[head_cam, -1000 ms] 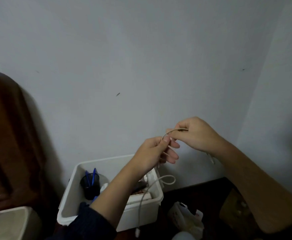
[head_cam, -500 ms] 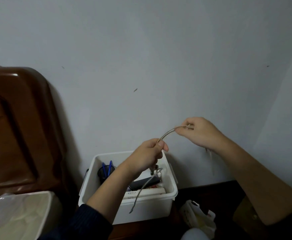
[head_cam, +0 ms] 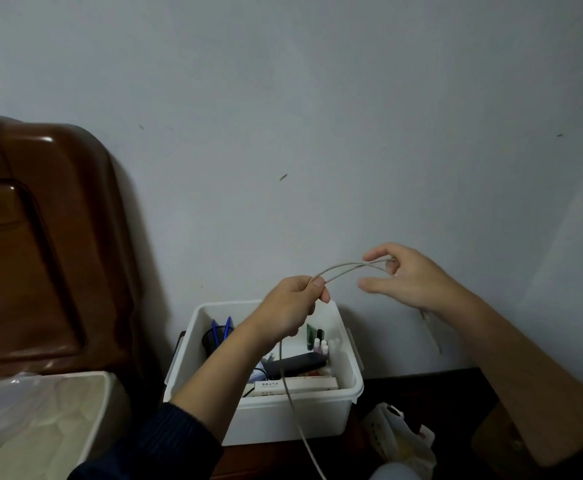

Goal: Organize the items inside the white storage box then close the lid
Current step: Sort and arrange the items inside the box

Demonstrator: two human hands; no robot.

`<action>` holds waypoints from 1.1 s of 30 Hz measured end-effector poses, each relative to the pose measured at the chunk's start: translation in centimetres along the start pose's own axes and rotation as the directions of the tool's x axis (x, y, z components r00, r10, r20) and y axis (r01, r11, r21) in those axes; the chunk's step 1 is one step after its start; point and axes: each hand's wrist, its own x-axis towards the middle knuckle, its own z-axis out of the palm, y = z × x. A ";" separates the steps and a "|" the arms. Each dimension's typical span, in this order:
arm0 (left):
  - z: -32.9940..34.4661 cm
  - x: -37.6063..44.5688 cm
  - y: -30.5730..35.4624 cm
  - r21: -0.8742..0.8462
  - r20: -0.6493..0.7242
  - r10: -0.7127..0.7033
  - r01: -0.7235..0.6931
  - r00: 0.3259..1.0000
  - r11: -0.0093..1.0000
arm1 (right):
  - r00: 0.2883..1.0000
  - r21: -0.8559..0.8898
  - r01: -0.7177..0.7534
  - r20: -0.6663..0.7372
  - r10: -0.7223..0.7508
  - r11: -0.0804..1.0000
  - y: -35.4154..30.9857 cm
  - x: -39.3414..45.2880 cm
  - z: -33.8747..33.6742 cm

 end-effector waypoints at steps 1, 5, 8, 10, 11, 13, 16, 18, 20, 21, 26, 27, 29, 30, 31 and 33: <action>0.2 0.0 -0.1 -0.035 0.014 -0.006 0.006 1.000 0.999 | 0.998 -0.015 0.020 0.064 -0.019 1.000 -0.2 -0.1 0.3; 0.6 -0.2 0.1 -0.060 0.046 0.011 -0.008 0.999 0.998 | 0.836 0.123 -0.013 0.546 -0.057 0.992 -1.2 -0.7 1.6; 0.3 -0.6 0.4 -0.049 0.098 0.025 -0.020 0.995 0.999 | 0.843 0.145 -0.057 0.537 -0.030 0.988 -1.1 -0.2 2.2; 0.0 -1.1 0.5 -0.079 0.153 0.020 -0.008 0.988 0.997 | 0.892 0.178 -0.071 0.452 -0.017 0.982 -0.7 0.4 2.3; -0.1 -1.3 0.5 -0.111 0.177 0.016 0.004 0.984 0.994 | 0.903 0.222 -0.076 0.430 -0.027 0.972 -0.5 0.7 2.3; -0.2 -1.5 0.4 -0.167 0.195 0.023 0.010 0.981 0.986 | 0.913 0.299 -0.094 0.407 -0.038 0.950 -0.3 0.9 2.3; -0.4 -1.5 0.0 -0.158 0.166 0.039 -0.012 0.985 0.987 | 0.962 0.175 -0.091 0.270 0.041 0.980 -0.7 0.7 2.5; -0.7 -1.5 -0.5 -0.158 0.165 0.031 -0.005 0.986 0.987 | 0.993 0.152 -0.104 0.067 0.095 0.983 -0.6 0.9 2.7; -0.9 -1.6 -1.0 -0.173 0.171 0.012 0.019 0.985 0.985 | 0.975 0.276 -0.110 -0.158 0.158 0.955 0.3 1.6 2.7; -1.0 -1.6 -1.1 -0.183 0.175 0.004 0.029 0.984 0.983 | 0.955 0.293 -0.111 -0.233 0.184 0.950 0.6 1.8 2.5; -1.0 -1.6 -1.5 -0.115 0.158 0.011 0.007 0.987 0.993 | 0.978 0.040 -0.131 -0.159 0.136 0.991 0.9 1.6 2.9; -1.0 -1.5 -1.5 -0.103 0.154 0.019 -0.003 0.988 0.995 | 0.992 0.045 -0.099 -0.071 0.102 0.994 0.7 1.4 3.2; -0.8 -1.2 -1.4 -0.101 0.149 0.024 -0.009 0.989 0.995 | 0.990 0.064 -0.025 0.140 0.016 0.998 -0.2 0.8 4.2; -0.7 -1.1 -1.3 -0.110 0.149 0.025 -0.009 0.989 0.994 | 0.968 0.100 -0.006 0.249 -0.019 0.995 -0.6 0.6 4.7; -0.7 -1.1 -1.2 -0.125 0.149 0.026 -0.008 0.988 0.992 | 0.936 0.149 -0.010 0.351 -0.043 0.989 -1.0 0.4 5.1; -0.8 -1.1 -1.0 -0.165 0.154 0.028 -0.002 0.988 0.986 | 0.865 0.230 -0.064 0.498 -0.060 0.971 -1.5 0.1 5.5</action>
